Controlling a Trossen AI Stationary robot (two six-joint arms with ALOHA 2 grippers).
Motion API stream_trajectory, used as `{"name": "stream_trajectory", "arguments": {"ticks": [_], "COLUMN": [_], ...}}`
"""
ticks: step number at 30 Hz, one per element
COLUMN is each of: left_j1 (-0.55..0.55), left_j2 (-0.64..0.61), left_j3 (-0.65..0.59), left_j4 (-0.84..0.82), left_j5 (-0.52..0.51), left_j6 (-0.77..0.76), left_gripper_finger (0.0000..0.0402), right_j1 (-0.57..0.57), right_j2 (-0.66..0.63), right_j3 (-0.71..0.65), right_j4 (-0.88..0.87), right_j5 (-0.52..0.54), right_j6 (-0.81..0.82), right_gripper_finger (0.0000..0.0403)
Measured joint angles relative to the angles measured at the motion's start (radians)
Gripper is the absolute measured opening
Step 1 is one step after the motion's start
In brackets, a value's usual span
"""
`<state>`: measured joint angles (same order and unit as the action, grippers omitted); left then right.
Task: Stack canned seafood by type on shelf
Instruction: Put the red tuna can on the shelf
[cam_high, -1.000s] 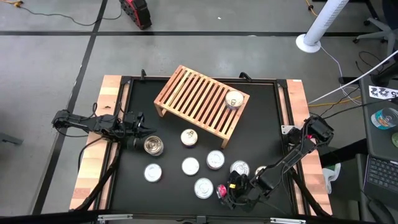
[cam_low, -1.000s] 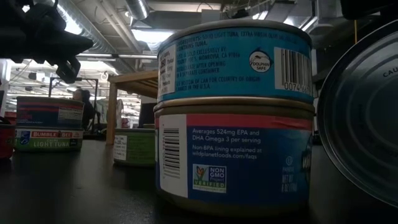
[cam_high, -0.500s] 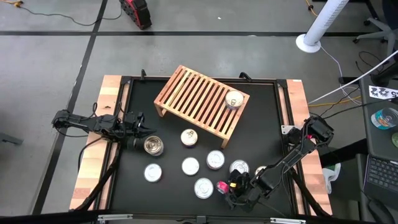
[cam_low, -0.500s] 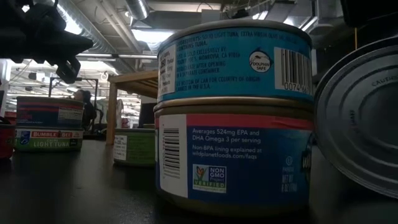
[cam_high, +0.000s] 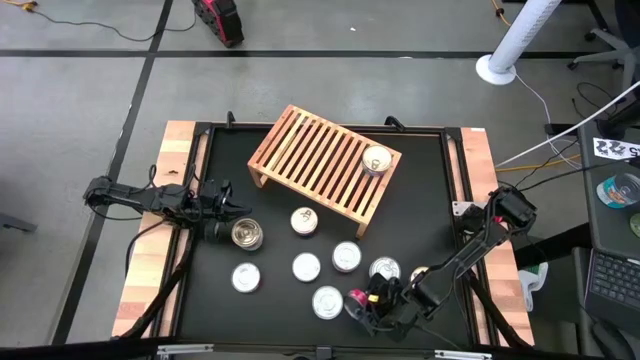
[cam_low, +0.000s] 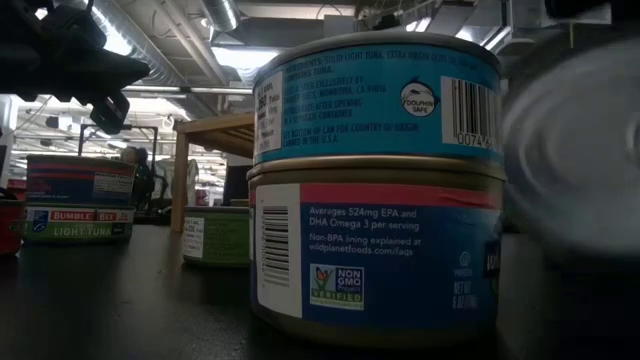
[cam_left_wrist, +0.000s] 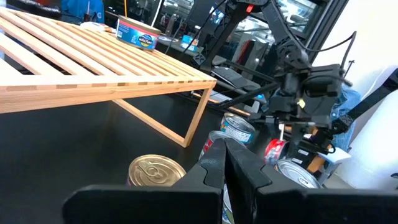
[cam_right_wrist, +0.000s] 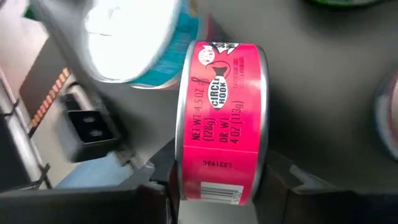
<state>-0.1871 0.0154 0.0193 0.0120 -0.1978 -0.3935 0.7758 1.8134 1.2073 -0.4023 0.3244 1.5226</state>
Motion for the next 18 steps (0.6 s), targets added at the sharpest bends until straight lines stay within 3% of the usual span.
{"name": "stream_trajectory", "arguments": {"ticks": [4, 9, 18], "left_j1": [0.0, 0.0, 0.0], "left_j2": [0.0, 0.0, 0.0], "left_j3": [0.0, 0.0, 0.0], "left_j4": [0.0, 0.0, 0.0], "left_j5": [0.0, 0.0, 0.0], "left_j6": [0.0, 0.0, 0.0], "left_gripper_finger": [0.0005, 0.0005, 0.0005], "right_j1": [-0.008, -0.051, -0.18], "right_j2": [-0.002, -0.002, -0.003], "right_j3": [0.085, 0.24, 0.602], "right_j4": [-0.088, -0.25, -0.564], "right_j5": [-0.001, -0.002, -0.004], "right_j6": [-0.054, -0.185, -0.576], "right_gripper_finger": [0.0147, 0.0135, 0.014]}}
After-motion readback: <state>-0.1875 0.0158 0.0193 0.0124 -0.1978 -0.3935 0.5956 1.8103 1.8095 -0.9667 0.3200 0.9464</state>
